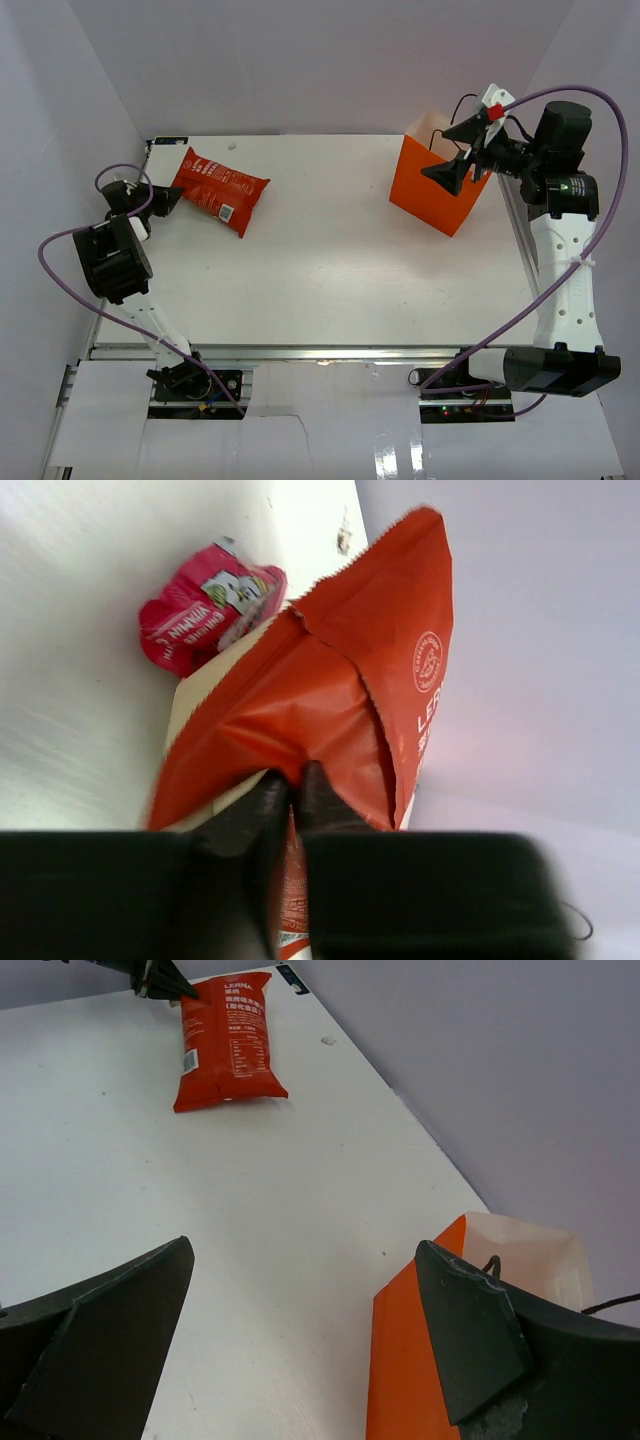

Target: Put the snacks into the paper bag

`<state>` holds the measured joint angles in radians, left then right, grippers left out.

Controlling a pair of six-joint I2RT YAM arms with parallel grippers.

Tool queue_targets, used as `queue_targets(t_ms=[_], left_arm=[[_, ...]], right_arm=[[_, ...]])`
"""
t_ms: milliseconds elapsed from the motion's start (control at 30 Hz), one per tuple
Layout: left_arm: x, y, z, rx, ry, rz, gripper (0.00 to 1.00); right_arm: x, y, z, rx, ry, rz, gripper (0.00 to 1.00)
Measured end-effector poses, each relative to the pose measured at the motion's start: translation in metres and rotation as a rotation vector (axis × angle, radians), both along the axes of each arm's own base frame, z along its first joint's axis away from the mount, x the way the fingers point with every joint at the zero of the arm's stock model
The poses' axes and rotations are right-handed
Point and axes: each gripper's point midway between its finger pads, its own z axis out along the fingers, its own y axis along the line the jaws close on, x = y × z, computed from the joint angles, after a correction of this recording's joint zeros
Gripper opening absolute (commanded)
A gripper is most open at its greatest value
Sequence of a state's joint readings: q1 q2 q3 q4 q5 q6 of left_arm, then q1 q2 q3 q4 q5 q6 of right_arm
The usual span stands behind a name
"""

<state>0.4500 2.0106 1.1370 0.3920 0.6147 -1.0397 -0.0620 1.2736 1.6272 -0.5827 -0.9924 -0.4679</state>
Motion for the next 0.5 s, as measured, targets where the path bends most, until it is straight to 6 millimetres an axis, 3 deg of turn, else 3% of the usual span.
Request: queue_targets(t_ms=[100, 267, 400, 500], left_arm=[[-0.001, -0.004, 0.006, -0.008, -0.017, -0.020, 0.00], [-0.013, -0.021, 0.023, 0.009, -0.056, -0.067, 0.00], [-0.025, -0.055, 0.050, 0.061, -0.122, -0.162, 0.00], [-0.044, -0.098, 0.082, 0.114, -0.205, -0.278, 0.00]], right_arm=[[-0.003, 0.009, -0.001, -0.002, 0.001, 0.027, 0.97], [-0.009, 0.032, -0.004, -0.010, 0.006, 0.086, 0.98], [-0.015, 0.069, -0.016, -0.032, 0.039, 0.160, 1.00], [-0.017, 0.097, -0.029, -0.047, 0.096, 0.191, 0.95]])
